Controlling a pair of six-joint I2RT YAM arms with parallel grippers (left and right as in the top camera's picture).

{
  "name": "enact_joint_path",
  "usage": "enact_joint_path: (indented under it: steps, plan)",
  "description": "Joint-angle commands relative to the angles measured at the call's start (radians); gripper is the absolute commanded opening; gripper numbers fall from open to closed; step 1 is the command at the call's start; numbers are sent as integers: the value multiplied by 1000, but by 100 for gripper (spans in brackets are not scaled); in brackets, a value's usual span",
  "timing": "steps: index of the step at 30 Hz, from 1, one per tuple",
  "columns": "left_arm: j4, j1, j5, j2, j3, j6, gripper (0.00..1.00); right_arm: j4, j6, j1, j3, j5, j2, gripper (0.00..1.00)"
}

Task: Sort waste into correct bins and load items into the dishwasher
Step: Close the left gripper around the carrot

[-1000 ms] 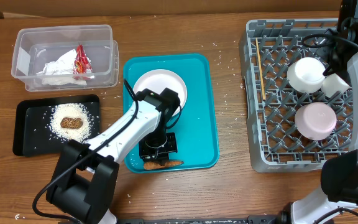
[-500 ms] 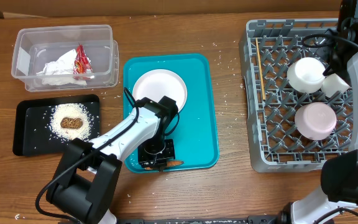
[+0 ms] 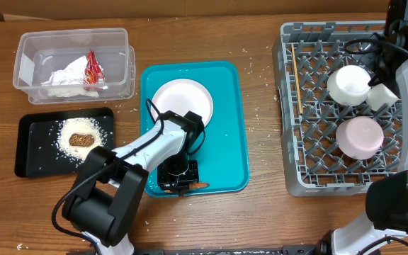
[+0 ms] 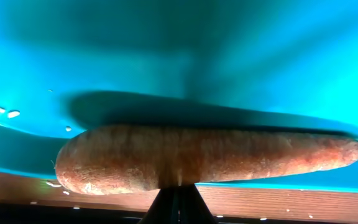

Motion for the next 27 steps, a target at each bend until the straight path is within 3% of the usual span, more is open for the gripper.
enact_joint_path:
  steps: [1,27]
  plan:
    - [21,8,-43,39,-6,34,4,6,4,-2,7,8,-18,100]
    - [22,47,-109,38,21,34,4,6,4,-2,7,8,-18,100]
